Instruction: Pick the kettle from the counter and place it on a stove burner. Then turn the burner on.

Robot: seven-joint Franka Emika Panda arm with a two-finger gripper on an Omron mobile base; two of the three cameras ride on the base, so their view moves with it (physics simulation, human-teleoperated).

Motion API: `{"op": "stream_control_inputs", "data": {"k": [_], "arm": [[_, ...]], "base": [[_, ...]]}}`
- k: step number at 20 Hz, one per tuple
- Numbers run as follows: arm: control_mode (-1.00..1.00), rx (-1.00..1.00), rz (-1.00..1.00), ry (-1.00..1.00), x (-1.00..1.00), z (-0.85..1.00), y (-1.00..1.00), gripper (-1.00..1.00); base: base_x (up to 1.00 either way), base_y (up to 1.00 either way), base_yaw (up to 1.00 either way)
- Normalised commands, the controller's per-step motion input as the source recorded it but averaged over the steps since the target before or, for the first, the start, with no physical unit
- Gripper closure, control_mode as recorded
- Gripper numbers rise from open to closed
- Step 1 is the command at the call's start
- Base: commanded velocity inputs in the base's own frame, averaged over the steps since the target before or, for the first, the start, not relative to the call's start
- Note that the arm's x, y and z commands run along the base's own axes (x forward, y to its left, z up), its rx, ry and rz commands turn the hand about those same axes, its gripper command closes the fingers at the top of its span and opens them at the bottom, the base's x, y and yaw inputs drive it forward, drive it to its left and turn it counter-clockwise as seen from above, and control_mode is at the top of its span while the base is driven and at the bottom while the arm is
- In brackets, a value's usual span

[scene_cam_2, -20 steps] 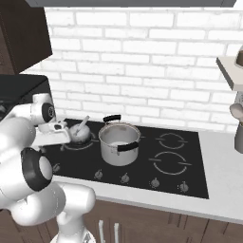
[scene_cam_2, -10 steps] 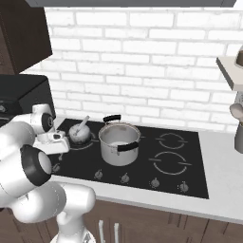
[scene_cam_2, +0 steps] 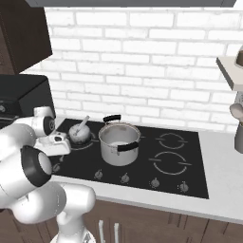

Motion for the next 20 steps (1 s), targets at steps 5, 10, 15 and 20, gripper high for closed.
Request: {"op": "stream_control_inputs", "data": {"k": [5, 10, 15, 20], "arm": [[-1.0, 0.02, 0.0, 0.0, 0.15, -0.09, 0.01, -1.0], [-1.0, 0.0, 0.0, 0.0, 0.12, -0.08, 0.1, -1.0], [-1.0, 0.0, 0.0, 0.0, 0.19, -0.15, 0.15, -1.0], [-1.0, 0.0, -0.03, 0.0, 0.27, -0.17, 0.05, -1.0]], "base": [[0.0, 0.0, 0.0], [0.0, 0.0, 0.0], [0.0, 0.0, 0.0], [0.0, 0.0, 0.0]]}}
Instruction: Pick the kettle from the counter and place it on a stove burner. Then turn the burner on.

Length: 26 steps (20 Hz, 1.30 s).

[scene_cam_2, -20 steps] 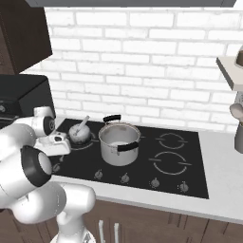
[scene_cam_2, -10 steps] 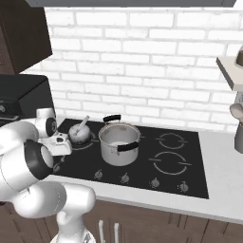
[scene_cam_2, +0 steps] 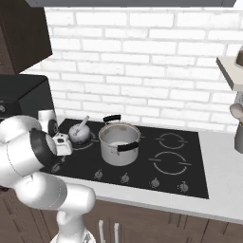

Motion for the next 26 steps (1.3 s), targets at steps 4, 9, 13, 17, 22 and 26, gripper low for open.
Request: {"op": "stream_control_inputs", "data": {"k": [4, 9, 13, 17, 22, 26], "arm": [[-1.0, 0.0, -0.08, 0.0, 0.21, -0.22, 0.0, -1.0], [-1.0, 0.0, -0.05, 0.03, -0.01, -0.13, -0.01, -1.0], [-1.0, 0.0, -0.01, 0.03, -0.14, -0.17, 0.0, -1.0], [-1.0, 0.0, 0.0, 0.0, -0.16, -0.12, 0.0, -1.0], [-1.0, 0.0, -0.01, 0.0, -0.06, -0.1, 0.0, -1.0], [-1.0, 0.0, -0.06, 0.0, -0.07, 0.0, -0.11, -1.0]], "base": [[0.0, 0.0, 0.0], [0.0, 0.0, 0.0], [0.0, 0.0, 0.0], [0.0, 0.0, 0.0], [0.0, 0.0, 0.0], [0.0, 0.0, 0.0]]}}
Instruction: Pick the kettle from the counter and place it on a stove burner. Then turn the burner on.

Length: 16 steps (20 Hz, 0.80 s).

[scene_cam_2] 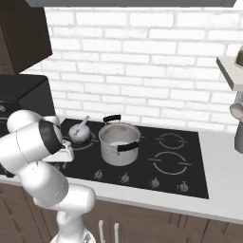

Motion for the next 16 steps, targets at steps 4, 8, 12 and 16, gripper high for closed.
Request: {"op": "stream_control_inputs", "data": {"k": [4, 8, 12, 16], "arm": [[-1.0, 0.0, -0.08, 0.0, -0.06, 0.0, -0.16, -1.0], [-1.0, 0.0, -0.07, 0.0, -0.01, 0.0, -0.06, -1.0], [-1.0, 0.0, -0.01, -0.03, 0.0, -0.02, 0.02, -1.0], [-1.0, 0.0, 0.0, -0.02, 0.0, -0.17, 0.1, -1.0]], "base": [[0.0, 0.0, 0.0], [0.0, 0.0, 0.0], [0.0, 0.0, 0.0], [0.0, 0.0, 0.0]]}}
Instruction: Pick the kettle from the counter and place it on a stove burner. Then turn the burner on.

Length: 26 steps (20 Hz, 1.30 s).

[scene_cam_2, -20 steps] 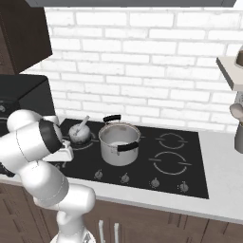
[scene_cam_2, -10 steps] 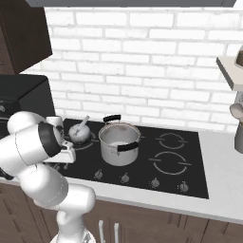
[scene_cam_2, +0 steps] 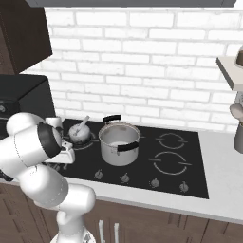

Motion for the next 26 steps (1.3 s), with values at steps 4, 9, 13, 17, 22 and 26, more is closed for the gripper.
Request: {"op": "stream_control_inputs", "data": {"k": [4, 9, 13, 17, 22, 26], "arm": [[-1.0, 0.0, 0.0, -0.02, -0.06, -0.19, 0.06, -1.0], [-1.0, 0.0, -0.01, -0.04, -0.08, -0.18, 0.0, -1.0], [-1.0, 0.0, -0.02, -0.03, -0.07, -0.03, 0.0, -1.0], [-1.0, 0.0, -0.02, -0.03, 0.0, 0.0, 0.0, -1.0], [-1.0, 0.0, -0.01, -0.03, 0.0, -0.01, 0.0, -1.0], [-1.0, 0.0, -0.01, 0.0, 0.0, -0.01, 0.0, 1.0]], "base": [[0.0, 0.0, 0.0], [0.0, 0.0, 0.0], [0.0, 0.0, 0.0], [0.0, 0.0, 0.0], [0.0, 0.0, 0.0], [0.0, 0.0, 0.0]]}}
